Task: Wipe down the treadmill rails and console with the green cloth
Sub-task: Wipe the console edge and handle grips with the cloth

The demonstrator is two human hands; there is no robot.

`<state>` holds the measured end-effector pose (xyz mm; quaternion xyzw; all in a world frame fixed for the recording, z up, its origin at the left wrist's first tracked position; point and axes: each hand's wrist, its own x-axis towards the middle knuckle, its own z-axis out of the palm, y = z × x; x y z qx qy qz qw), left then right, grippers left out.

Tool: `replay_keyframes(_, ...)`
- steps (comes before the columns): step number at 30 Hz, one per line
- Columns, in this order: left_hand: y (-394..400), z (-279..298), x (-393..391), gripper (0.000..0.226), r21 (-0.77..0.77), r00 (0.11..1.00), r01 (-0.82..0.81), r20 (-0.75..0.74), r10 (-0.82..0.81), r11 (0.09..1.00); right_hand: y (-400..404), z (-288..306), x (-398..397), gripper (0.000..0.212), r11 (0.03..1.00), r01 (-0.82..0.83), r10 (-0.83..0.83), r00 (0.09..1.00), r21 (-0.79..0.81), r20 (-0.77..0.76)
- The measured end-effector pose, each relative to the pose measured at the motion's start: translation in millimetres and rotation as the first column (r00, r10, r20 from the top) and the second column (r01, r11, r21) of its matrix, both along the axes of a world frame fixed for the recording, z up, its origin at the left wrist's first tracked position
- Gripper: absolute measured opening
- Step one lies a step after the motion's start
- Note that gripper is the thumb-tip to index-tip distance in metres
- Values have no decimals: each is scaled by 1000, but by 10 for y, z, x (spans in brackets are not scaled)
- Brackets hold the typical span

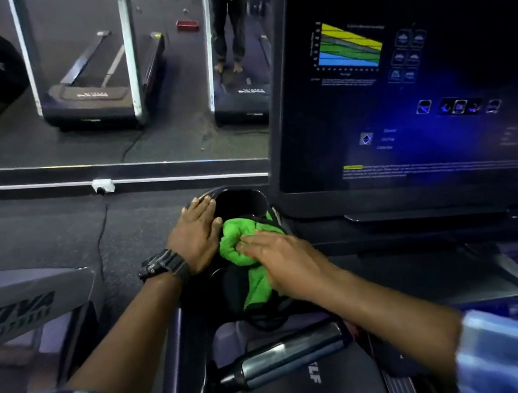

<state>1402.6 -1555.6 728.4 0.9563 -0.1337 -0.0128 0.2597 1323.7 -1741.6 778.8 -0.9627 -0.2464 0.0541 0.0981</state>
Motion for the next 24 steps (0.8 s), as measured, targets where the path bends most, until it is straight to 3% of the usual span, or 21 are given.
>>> replay_keyframes(4, -50, 42, -158, 67, 1, 999, -48, -1, 48, 999, 235, -88, 149, 39, 996, 89, -89, 996, 15, 13)
replay_keyframes(8, -84, 67, -439, 58, 39, 997, -72, -13, 73, 997, -104, -21, -172, 51, 995, -93, 90, 994, 34, 63)
replay_keyframes(12, -305, 53, -779, 86, 114, 990, -141, 18, 140, 983, -683, 57, -396, 43, 967, -249, 245, 967, -55, -67)
replay_keyframes(16, -832, 122, -1143, 87, 122, 984, -179, 19, 178, 976, -1259, 150, -461, 50, 994, -30, 40, 995, 107, -89)
replay_keyframes(24, -2306, 335, -1689, 93, 47, 998, 53, 22, -54, 997, -2588, 409, -833, 53, 982, 190, -184, 969, 20, -162)
